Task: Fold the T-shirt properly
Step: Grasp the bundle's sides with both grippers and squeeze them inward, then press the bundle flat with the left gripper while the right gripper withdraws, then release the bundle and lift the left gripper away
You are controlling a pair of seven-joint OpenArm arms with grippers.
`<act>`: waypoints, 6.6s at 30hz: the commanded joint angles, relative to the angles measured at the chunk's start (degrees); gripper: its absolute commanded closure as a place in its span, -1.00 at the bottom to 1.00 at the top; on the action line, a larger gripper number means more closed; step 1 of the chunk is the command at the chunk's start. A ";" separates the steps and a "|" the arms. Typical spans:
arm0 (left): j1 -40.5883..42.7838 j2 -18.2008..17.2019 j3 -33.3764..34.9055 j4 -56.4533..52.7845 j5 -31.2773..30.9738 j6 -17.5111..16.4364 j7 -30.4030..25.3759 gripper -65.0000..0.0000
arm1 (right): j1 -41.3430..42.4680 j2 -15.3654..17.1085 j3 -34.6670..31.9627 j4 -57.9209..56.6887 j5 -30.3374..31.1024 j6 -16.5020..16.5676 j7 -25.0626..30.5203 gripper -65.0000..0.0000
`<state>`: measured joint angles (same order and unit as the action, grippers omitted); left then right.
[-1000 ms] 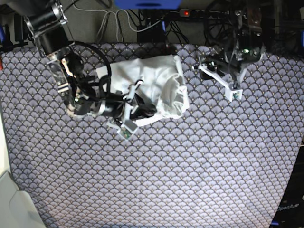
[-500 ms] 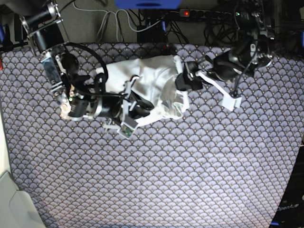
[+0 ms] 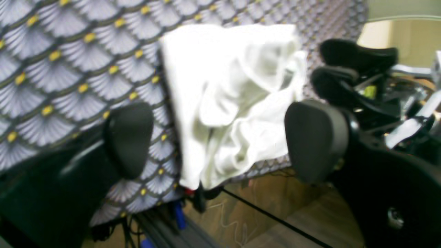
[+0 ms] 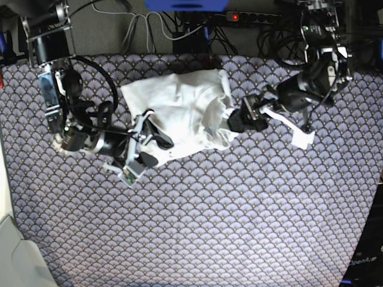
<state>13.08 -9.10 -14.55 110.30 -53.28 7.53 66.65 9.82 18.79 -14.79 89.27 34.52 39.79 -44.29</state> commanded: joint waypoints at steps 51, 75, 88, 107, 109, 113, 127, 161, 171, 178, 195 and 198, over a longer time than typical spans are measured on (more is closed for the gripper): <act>-9.35 2.91 22.77 -23.84 11.30 0.07 -11.84 -0.93 | 1.21 3.76 0.50 0.62 0.95 0.21 1.52 -0.14; -18.93 2.82 23.12 -28.32 11.91 0.51 -11.31 0.99 | -0.20 4.99 3.05 0.97 0.95 0.21 1.52 -0.14; -31.67 4.14 43.78 -31.14 32.40 0.60 -6.21 0.99 | -3.80 6.49 12.72 0.88 0.95 0.21 1.96 -0.13; -41.52 14.33 69.27 -47.49 76.62 0.07 -12.19 0.99 | -7.76 6.58 27.75 0.53 0.86 0.21 1.79 -0.13; -42.05 15.21 71.38 -50.30 79.69 0.07 -14.56 0.99 | -8.46 6.58 28.98 0.44 0.86 0.21 1.96 -0.13; -41.96 17.32 75.42 -56.89 87.25 0.07 -19.14 0.99 | -9.34 7.02 31.62 0.62 0.86 0.21 1.88 -0.13; -40.73 18.10 79.03 -61.38 106.51 0.07 -34.08 0.99 | -10.57 7.28 34.79 0.70 0.86 0.21 1.79 -0.13; -35.28 18.10 73.32 -52.32 111.08 0.51 -35.31 -0.41 | -10.57 7.10 34.43 0.88 0.86 0.21 1.61 -0.13; -35.28 18.10 71.38 -46.26 113.36 0.51 -35.22 -0.44 | -10.48 7.10 34.43 0.88 0.86 0.21 1.61 -0.13; -34.93 18.10 67.16 -43.18 117.06 0.51 -34.52 -0.43 | -10.22 7.10 34.43 0.88 0.86 0.21 1.61 -0.13; -28.86 16.80 54.50 -30.61 117.06 0.16 -34.61 -0.43 | -9.96 7.02 34.43 0.97 0.95 0.21 1.61 -0.13; -27.54 15.48 49.93 -27.36 117.50 0.07 -34.52 -0.43 | -9.43 6.84 34.43 2.90 1.13 0.21 1.52 -0.13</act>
<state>-14.11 6.11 35.27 81.95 63.07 6.63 32.67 -0.80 24.53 19.22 90.80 34.30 39.79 -44.56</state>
